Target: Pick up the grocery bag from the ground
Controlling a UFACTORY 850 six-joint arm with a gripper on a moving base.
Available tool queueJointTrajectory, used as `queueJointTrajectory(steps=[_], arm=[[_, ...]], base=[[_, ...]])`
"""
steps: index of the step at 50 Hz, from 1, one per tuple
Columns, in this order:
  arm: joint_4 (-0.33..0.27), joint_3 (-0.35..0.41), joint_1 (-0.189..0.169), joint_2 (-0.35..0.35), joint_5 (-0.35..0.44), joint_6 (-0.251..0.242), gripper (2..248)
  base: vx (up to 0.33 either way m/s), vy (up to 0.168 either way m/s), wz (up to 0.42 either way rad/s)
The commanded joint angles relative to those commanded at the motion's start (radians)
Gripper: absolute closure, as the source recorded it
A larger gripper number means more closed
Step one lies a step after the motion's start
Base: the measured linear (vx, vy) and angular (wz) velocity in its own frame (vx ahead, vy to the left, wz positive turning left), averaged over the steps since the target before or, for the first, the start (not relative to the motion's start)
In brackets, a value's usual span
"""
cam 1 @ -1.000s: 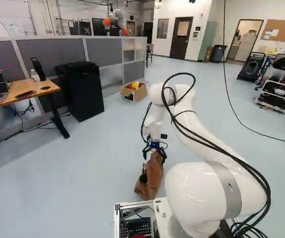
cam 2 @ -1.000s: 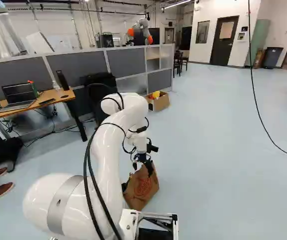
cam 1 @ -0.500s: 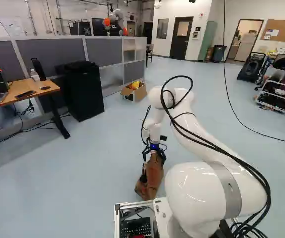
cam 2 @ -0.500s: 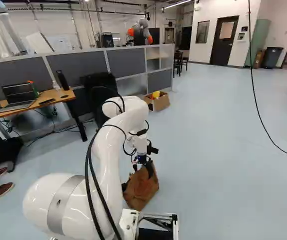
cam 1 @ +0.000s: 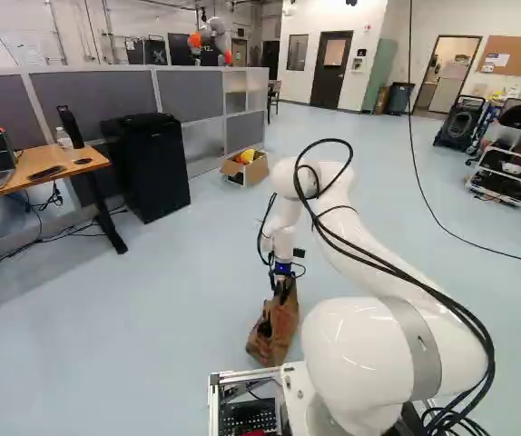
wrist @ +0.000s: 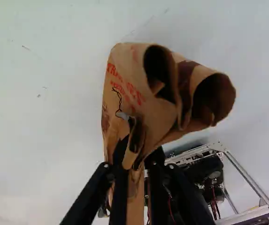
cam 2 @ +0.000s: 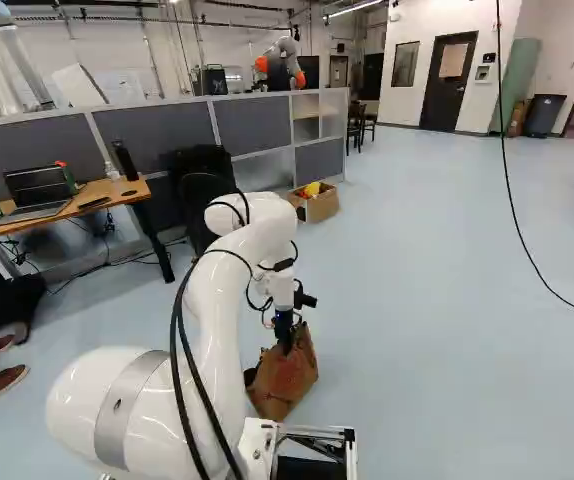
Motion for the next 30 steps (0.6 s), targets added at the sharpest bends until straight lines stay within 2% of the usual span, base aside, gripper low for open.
queueJointTrajectory(steps=[1, 2, 6, 7, 15, 30], arm=[[0.000, 0.000, 0.000, 0.000, 0.000, 0.000, 177], [0.000, 0.000, 0.000, 0.000, 0.000, 0.000, 215], [0.000, 0.000, 0.000, 0.000, 0.000, 0.000, 215], [0.000, 0.000, 0.000, 0.000, 0.000, 0.000, 229], [0.000, 0.015, 0.000, 0.017, 0.000, 0.000, 229], [0.000, 0.105, 0.000, 0.116, 0.000, 0.000, 229]], base=[[0.000, 0.000, 0.000], [0.000, 0.000, 0.000], [0.000, 0.000, 0.000], [0.000, 0.000, 0.000], [0.000, 0.000, 0.000], [0.000, 0.000, 0.000]])
